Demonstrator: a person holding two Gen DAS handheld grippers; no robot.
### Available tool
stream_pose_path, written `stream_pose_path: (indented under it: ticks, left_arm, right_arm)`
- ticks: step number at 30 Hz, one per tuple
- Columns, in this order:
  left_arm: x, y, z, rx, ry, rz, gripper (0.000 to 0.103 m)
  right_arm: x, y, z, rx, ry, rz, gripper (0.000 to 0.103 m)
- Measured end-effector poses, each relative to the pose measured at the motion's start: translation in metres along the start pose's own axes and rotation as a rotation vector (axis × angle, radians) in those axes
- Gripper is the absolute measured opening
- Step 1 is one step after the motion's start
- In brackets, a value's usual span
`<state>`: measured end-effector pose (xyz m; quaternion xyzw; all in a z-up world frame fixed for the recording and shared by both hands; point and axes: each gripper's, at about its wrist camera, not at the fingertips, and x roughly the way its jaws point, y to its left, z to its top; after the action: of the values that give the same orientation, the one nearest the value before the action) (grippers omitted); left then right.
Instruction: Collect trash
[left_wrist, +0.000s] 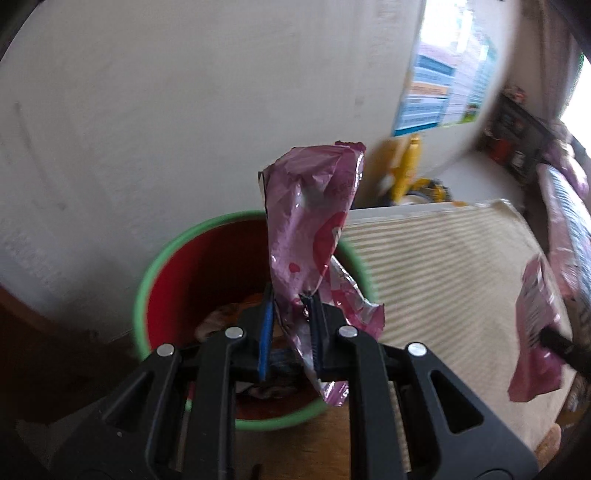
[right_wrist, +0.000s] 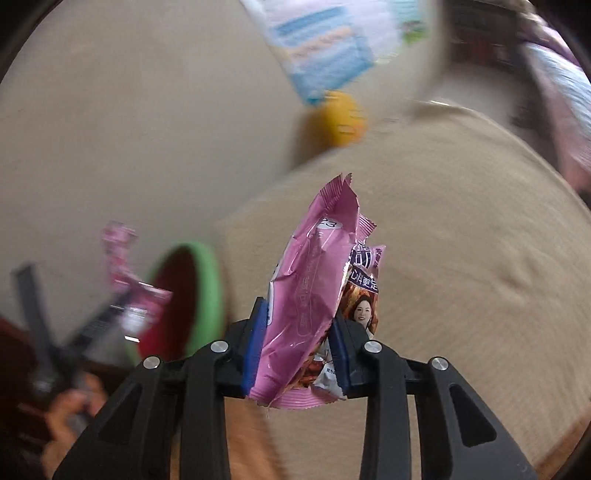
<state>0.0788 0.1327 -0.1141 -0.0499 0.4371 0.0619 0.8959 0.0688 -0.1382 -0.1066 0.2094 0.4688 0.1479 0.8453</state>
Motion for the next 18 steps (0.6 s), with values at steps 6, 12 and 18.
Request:
stream_pose_path:
  ticks: [6, 12, 18]
  left_arm:
    - [0.006, 0.034, -0.003, -0.059, 0.017, 0.076, 0.017]
    - [0.005, 0.054, -0.005, -0.121, 0.002, 0.096, 0.058]
    - [-0.013, 0.038, -0.002, -0.111, -0.051, 0.054, 0.081]
  right_arm:
    - [0.049, 0.067, 0.031, -0.104, 0.059, 0.184, 0.031]
    - [0.077, 0.089, 0.047, -0.103, 0.096, 0.257, 0.058]
    - [0.031, 0.073, 0.038, -0.120, -0.076, 0.121, 0.075]
